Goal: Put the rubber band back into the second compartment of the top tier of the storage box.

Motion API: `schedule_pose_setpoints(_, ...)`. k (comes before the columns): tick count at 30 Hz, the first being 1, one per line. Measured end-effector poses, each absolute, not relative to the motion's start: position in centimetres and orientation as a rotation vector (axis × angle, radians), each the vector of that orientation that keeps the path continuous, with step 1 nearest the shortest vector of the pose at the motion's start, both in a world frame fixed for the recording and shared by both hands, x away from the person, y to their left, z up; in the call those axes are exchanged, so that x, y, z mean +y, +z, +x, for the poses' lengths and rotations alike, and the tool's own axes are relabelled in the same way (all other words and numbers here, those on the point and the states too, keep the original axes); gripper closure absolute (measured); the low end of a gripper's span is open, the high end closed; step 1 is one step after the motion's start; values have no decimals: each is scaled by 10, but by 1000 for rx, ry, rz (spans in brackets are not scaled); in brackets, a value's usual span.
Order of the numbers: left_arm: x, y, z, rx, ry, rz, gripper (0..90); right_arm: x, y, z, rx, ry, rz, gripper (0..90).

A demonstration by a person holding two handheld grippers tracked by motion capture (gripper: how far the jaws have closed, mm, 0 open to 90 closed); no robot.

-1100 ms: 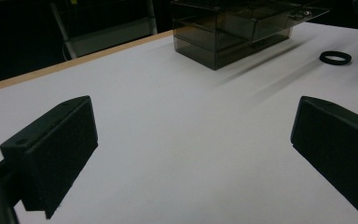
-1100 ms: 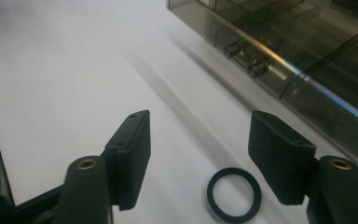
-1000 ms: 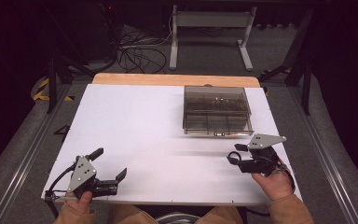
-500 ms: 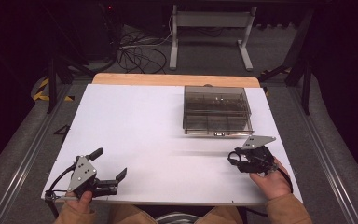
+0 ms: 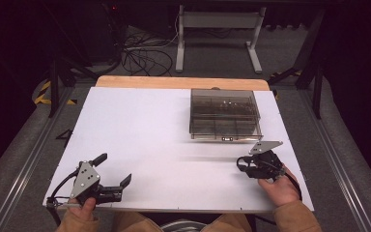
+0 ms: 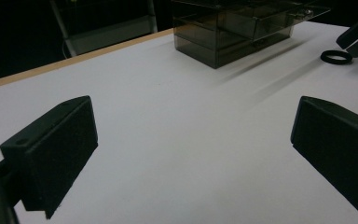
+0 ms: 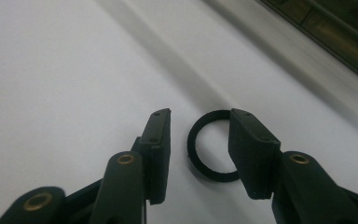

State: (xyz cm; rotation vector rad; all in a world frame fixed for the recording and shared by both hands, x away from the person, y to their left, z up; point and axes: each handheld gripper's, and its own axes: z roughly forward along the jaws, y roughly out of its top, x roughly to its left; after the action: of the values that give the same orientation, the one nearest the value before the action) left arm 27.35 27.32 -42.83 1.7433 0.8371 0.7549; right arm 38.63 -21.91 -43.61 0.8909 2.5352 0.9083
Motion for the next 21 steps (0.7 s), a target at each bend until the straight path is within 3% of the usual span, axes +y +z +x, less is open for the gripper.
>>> schedule_pose_setpoints(21,273,-430,274,842,754,1745,12,-213,-444,392,2566,842,928,665)
